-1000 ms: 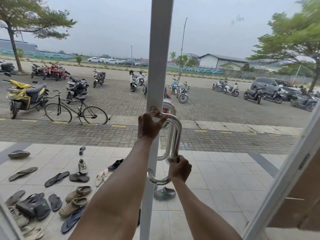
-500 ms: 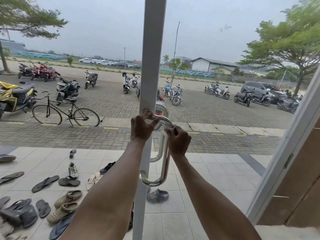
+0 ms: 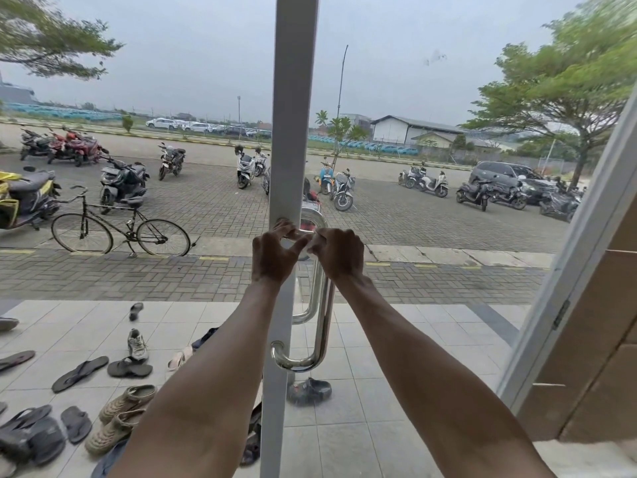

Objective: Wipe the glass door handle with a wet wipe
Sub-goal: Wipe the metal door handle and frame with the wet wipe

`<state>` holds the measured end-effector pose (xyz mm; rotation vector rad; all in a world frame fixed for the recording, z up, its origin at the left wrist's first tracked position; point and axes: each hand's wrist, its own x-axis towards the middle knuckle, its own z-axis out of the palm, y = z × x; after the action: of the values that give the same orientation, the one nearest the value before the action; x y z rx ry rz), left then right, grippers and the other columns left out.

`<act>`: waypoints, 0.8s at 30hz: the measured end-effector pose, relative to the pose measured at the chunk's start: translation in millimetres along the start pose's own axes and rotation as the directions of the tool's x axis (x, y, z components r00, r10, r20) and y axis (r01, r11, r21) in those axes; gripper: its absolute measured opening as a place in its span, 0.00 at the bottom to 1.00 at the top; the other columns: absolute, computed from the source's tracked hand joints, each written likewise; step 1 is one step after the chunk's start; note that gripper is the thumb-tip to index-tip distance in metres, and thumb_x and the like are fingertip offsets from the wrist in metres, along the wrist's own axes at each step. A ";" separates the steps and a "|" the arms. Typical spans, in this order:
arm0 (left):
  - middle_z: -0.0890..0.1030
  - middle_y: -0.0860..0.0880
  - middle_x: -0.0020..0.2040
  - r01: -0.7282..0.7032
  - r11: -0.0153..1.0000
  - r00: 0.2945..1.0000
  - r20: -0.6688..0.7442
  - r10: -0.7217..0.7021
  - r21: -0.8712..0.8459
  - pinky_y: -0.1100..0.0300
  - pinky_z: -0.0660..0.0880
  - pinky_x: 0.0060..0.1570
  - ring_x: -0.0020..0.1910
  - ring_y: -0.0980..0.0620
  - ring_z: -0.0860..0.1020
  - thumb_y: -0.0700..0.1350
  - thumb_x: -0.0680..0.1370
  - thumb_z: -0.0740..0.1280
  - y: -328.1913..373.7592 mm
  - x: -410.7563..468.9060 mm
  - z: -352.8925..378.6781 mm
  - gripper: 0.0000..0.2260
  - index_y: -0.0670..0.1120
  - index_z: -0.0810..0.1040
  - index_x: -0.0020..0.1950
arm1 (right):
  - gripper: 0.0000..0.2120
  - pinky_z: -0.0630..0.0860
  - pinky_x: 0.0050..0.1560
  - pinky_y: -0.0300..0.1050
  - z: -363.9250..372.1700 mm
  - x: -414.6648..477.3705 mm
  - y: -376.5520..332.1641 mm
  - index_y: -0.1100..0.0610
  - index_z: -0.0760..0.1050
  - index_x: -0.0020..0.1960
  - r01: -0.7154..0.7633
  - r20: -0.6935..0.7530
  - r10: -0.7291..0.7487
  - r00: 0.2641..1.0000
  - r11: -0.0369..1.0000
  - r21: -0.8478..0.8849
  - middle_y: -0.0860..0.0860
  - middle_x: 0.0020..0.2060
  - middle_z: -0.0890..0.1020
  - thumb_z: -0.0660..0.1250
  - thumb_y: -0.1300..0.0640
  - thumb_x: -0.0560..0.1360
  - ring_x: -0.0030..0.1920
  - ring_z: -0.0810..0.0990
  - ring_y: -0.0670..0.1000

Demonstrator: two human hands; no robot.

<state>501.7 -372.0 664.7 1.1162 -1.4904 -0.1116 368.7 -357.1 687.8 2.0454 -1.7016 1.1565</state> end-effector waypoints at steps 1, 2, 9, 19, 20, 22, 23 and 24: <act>0.86 0.48 0.52 0.000 1.000 1.000 0.005 0.000 0.008 0.76 0.62 0.54 0.58 0.53 0.81 0.55 0.72 0.73 -0.2 0.2 0.0 0.20 0.42 0.83 0.57 | 0.05 0.73 0.40 0.44 -0.4 1.8 -1.1 0.52 0.81 0.41 0.009 0.011 -0.009 1.000 1.000 -0.010 0.52 0.35 0.85 0.69 0.52 0.72 0.40 0.84 0.55; 0.86 0.48 0.52 -0.008 1.000 1.000 0.002 0.008 0.017 0.74 0.63 0.54 0.57 0.53 0.81 0.54 0.72 0.73 -0.3 0.0 0.1 0.19 0.42 0.83 0.56 | 0.05 0.74 0.40 0.44 0.1 3.1 -2.0 0.52 0.81 0.40 0.016 0.017 -0.016 1.000 1.000 -0.021 0.52 0.35 0.85 0.69 0.52 0.72 0.40 0.83 0.55; 0.86 0.48 0.50 -0.014 0.999 1.000 -0.009 0.014 0.038 0.65 0.70 0.55 0.55 0.51 0.82 0.50 0.73 0.72 7.8 -2.8 -2.6 0.14 0.42 0.84 0.53 | 0.06 0.70 0.37 0.44 1.5 10.6 -7.9 0.53 0.81 0.41 0.039 0.028 -0.038 0.999 0.998 -0.054 0.53 0.33 0.83 0.65 0.56 0.73 0.39 0.82 0.57; 0.84 0.44 0.53 -0.013 0.994 0.990 0.138 -0.002 0.113 0.62 0.72 0.52 0.52 0.46 0.82 0.43 0.76 0.64 16.5 0.6 -10.4 0.12 0.41 0.82 0.55 | 0.12 0.77 0.43 0.47 3.9 6.4 -5.6 0.53 0.82 0.52 0.000 0.027 -0.004 1.000 0.985 0.175 0.55 0.44 0.86 0.69 0.51 0.71 0.45 0.83 0.57; 0.84 0.44 0.51 -0.038 0.991 0.989 0.145 0.020 0.126 0.62 0.72 0.50 0.50 0.46 0.82 0.43 0.76 0.64 16.5 1.0 -11.1 0.11 0.40 0.82 0.54 | 0.14 0.78 0.44 0.46 5.3 7.0 -4.0 0.53 0.81 0.55 0.004 0.025 -0.009 1.000 0.980 0.199 0.54 0.45 0.86 0.70 0.50 0.71 0.46 0.84 0.56; 0.84 0.44 0.50 -0.083 0.987 0.988 0.140 0.064 0.135 0.62 0.72 0.49 0.48 0.46 0.82 0.41 0.75 0.65 17.0 -0.1 -11.0 0.11 0.40 0.80 0.55 | 0.19 0.79 0.46 0.43 6.5 6.4 -1.5 0.53 0.78 0.60 0.018 0.015 -0.022 1.000 0.971 0.238 0.53 0.49 0.86 0.72 0.49 0.70 0.47 0.84 0.53; 0.83 0.44 0.50 -0.106 0.985 0.988 0.130 0.088 0.136 0.62 0.72 0.49 0.47 0.46 0.82 0.40 0.75 0.65 18.1 -1.4 -10.8 0.12 0.39 0.80 0.57 | 0.23 0.79 0.48 0.42 6.1 4.8 -0.5 0.54 0.77 0.62 0.021 0.003 -0.023 1.000 0.964 0.264 0.53 0.50 0.85 0.74 0.49 0.69 0.47 0.84 0.52; 0.83 0.43 0.51 -0.130 0.982 0.986 0.120 0.114 0.137 0.61 0.74 0.50 0.47 0.47 0.82 0.39 0.74 0.65 19.1 -2.9 -10.7 0.13 0.39 0.80 0.58 | 0.25 0.80 0.49 0.42 6.3 3.3 0.7 0.55 0.76 0.63 0.026 -0.009 -0.025 1.000 0.956 0.293 0.54 0.52 0.85 0.75 0.49 0.68 0.48 0.84 0.51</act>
<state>499.3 -354.4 677.7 1.1462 -1.6851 0.0200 370.6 -363.7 685.7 2.2201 -1.5738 1.4810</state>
